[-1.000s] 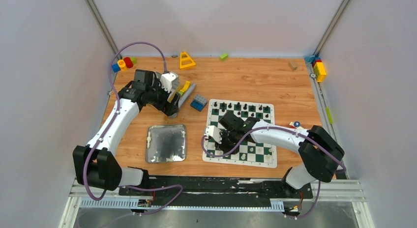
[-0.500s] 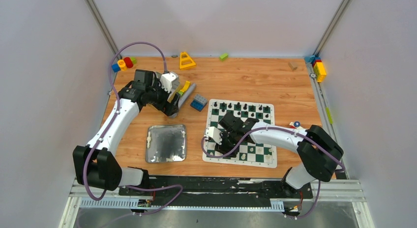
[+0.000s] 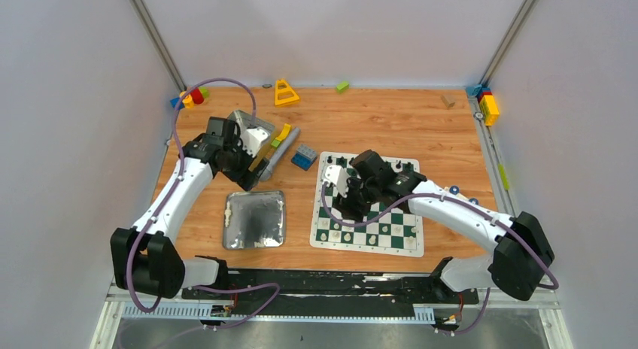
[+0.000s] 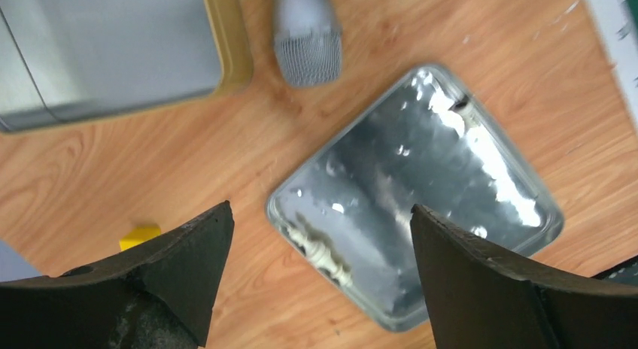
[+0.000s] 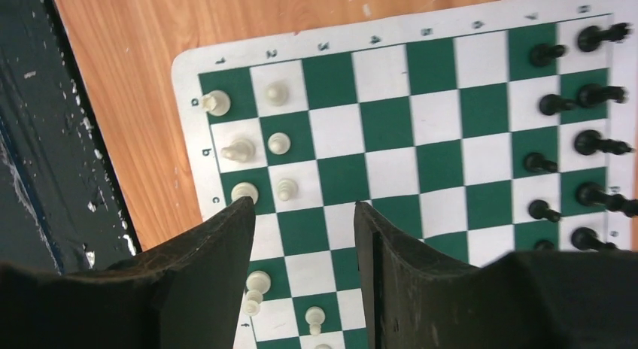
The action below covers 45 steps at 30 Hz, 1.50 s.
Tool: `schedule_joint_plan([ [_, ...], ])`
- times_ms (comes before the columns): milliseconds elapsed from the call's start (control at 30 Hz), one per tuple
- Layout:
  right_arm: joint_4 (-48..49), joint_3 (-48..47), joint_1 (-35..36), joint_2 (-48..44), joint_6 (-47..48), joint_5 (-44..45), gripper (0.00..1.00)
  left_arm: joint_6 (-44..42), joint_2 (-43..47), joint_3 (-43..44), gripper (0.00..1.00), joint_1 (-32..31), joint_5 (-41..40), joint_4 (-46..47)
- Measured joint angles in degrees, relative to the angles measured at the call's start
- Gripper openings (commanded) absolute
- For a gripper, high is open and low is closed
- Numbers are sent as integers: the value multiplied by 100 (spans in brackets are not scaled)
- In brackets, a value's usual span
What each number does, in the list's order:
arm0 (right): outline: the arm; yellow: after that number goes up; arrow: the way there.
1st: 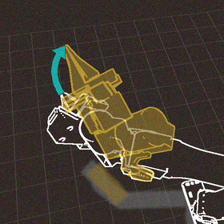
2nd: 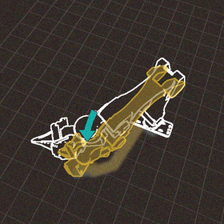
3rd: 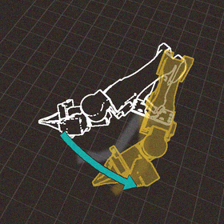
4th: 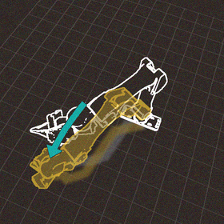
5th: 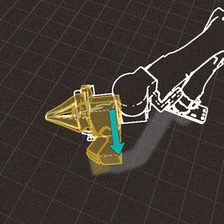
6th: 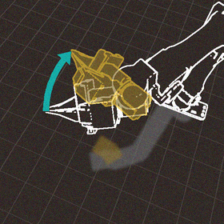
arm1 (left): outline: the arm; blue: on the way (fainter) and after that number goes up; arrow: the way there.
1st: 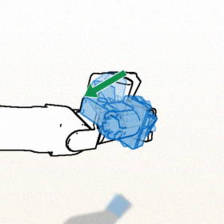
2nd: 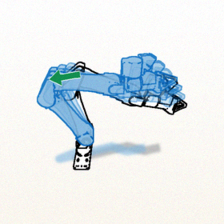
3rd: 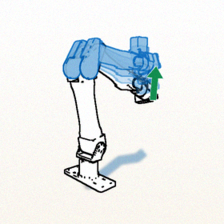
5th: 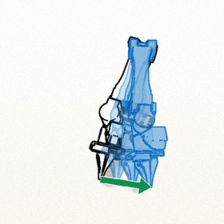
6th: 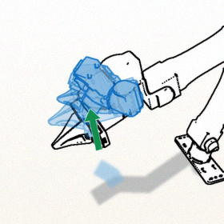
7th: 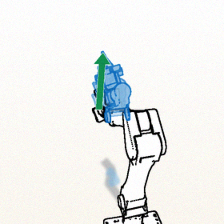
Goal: Set up the chess pieces on the board
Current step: Place the chess piece on the chessboard, then pick up the chess piece from the storage box.
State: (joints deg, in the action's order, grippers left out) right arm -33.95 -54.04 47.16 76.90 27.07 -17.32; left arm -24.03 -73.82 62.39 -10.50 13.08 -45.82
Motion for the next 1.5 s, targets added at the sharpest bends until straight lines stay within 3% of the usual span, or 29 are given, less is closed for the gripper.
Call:
schedule_joint_plan([
  [400,96,-140,-348,-140,-238,-125,47,-363,-74,-953,69,0,-1115,-988],
  [867,127,7,-348,-136,-249,-125,45,-341,-1349,-1150,58,0,-1543,-518],
  [1167,127,11,-348,-111,-254,-125,44,-341,-1432,-1257,54,0,-1641,-330],
  [1500,125,11,-348,2,-254,-125,44,-341,-1419,-1438,41,0,-1569,-245],
])
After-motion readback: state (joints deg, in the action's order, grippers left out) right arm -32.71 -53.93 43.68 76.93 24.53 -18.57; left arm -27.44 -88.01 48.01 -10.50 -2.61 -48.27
